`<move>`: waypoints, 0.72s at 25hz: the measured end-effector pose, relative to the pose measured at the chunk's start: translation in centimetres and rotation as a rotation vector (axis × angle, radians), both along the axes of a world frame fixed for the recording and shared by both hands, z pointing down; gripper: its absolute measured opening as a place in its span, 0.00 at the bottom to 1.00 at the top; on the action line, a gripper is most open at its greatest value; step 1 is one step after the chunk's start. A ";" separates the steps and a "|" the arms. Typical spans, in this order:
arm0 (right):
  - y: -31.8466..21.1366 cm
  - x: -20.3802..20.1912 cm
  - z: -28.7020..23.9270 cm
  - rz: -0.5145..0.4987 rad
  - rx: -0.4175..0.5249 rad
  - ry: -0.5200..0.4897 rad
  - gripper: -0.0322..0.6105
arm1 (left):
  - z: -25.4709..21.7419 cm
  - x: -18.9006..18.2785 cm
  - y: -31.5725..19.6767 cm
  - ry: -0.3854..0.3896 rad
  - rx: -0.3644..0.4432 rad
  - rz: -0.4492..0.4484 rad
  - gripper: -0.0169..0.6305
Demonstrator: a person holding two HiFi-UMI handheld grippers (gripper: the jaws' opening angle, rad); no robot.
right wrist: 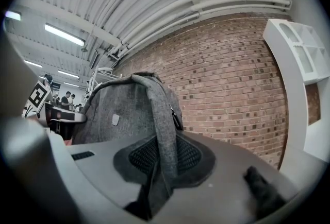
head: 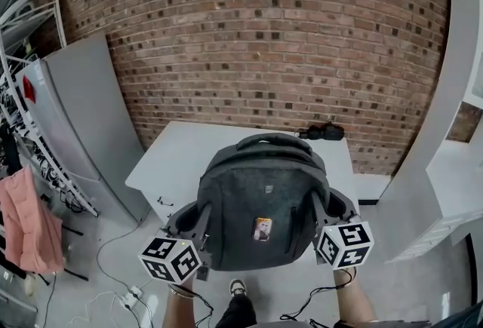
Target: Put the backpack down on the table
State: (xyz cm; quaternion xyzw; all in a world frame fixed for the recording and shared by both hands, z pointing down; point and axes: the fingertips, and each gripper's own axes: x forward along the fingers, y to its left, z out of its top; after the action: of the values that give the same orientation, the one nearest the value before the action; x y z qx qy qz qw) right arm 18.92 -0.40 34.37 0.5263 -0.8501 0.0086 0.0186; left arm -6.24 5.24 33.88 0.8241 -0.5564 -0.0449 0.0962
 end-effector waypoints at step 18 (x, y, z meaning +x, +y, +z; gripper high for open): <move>-12.5 -5.3 -0.5 0.027 0.012 -0.040 0.15 | -0.7 -5.3 -13.1 -0.019 0.016 0.039 0.11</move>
State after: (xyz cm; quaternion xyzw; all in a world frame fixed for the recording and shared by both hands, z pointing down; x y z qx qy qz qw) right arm 13.66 -12.94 33.91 0.5375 -0.8431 0.0143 -0.0018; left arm -11.58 -7.83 33.13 0.8360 -0.5406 -0.0398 0.0852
